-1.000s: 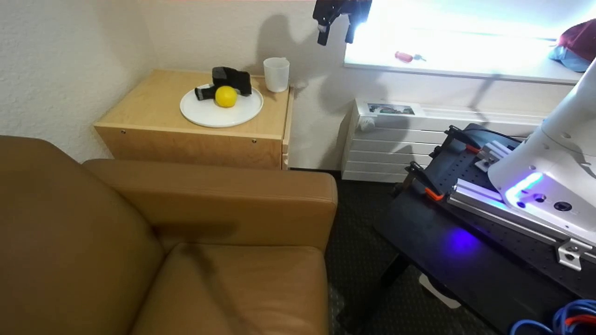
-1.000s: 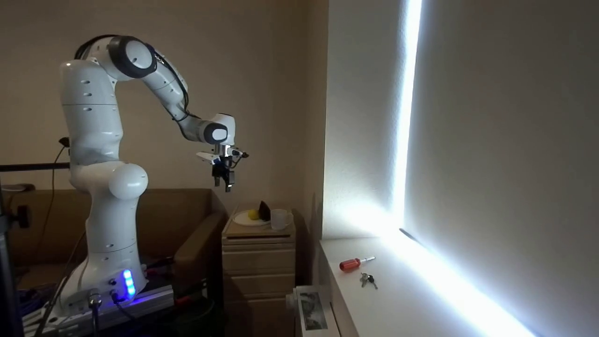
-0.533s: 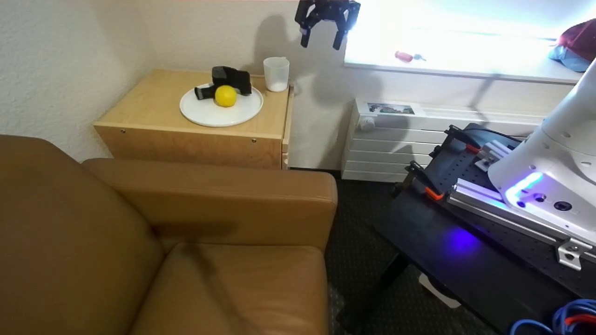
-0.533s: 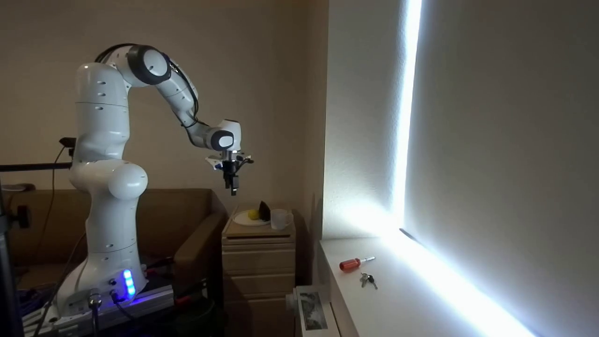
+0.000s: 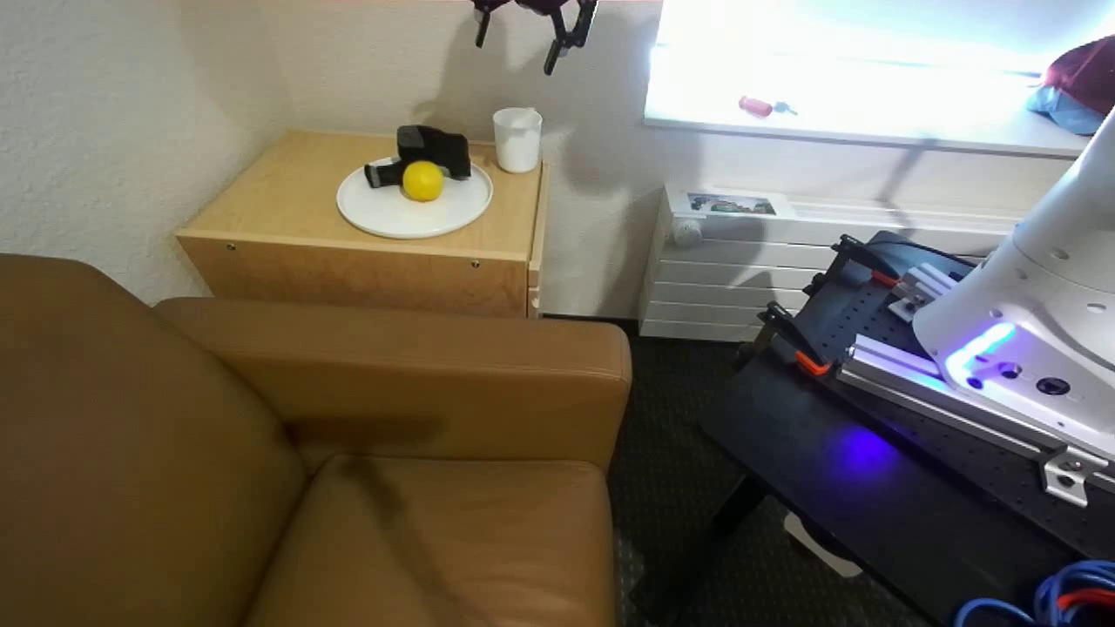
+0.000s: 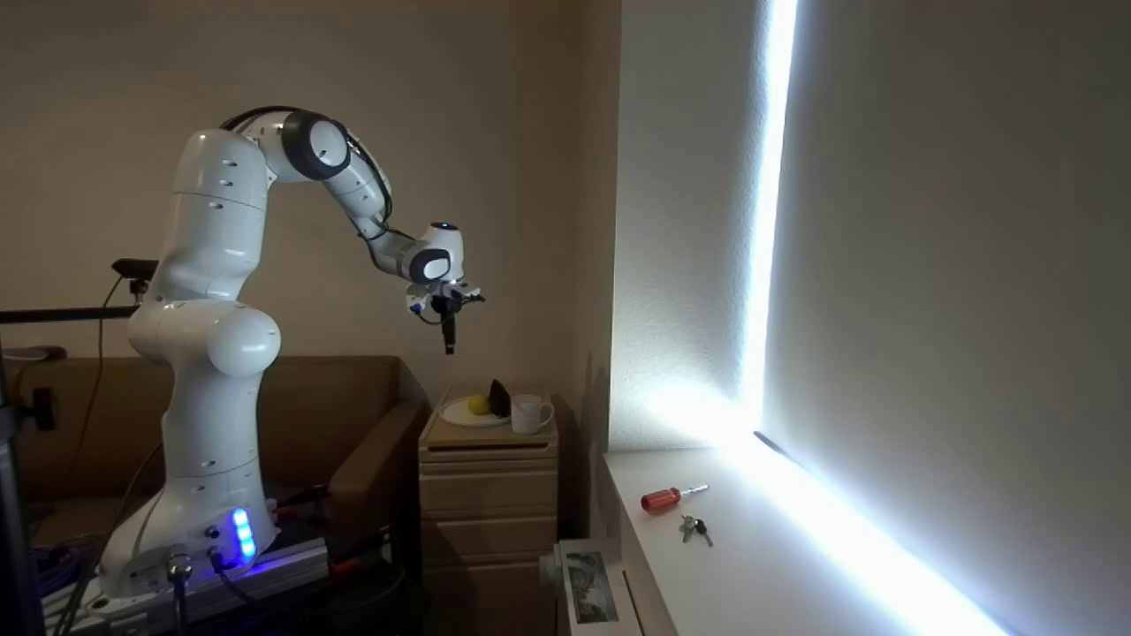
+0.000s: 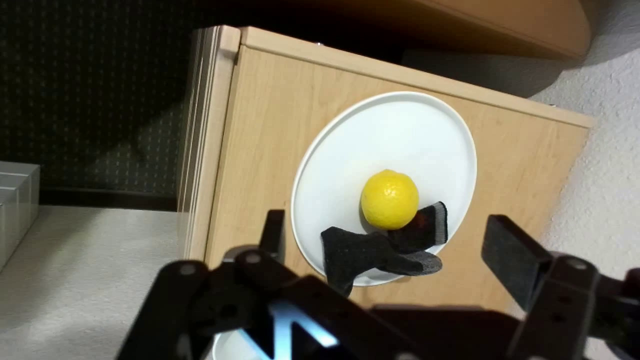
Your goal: Take the object and put it on the window seal
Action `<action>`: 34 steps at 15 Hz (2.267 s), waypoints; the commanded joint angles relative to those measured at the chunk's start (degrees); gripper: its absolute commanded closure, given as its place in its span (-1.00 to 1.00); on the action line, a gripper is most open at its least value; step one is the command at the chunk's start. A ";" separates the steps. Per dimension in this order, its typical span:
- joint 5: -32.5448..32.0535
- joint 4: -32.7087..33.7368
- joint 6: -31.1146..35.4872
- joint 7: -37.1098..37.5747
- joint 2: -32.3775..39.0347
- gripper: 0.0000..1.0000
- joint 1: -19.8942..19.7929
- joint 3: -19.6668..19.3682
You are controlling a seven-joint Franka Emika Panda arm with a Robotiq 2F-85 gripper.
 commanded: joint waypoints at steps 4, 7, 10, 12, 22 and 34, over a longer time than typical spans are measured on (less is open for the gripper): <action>-3.48 8.47 -1.13 13.03 8.86 -1.00 1.39 -2.27; -2.26 17.07 -1.25 22.56 15.58 -1.00 2.44 -2.83; -1.60 25.79 -0.07 31.82 22.09 -1.00 3.58 -3.83; -2.50 22.38 -0.06 30.86 19.59 -1.00 2.95 -3.18; -4.08 37.29 -0.25 53.14 35.20 -1.00 4.67 -10.03; -4.00 52.94 -9.87 63.47 46.19 -1.00 3.62 -7.85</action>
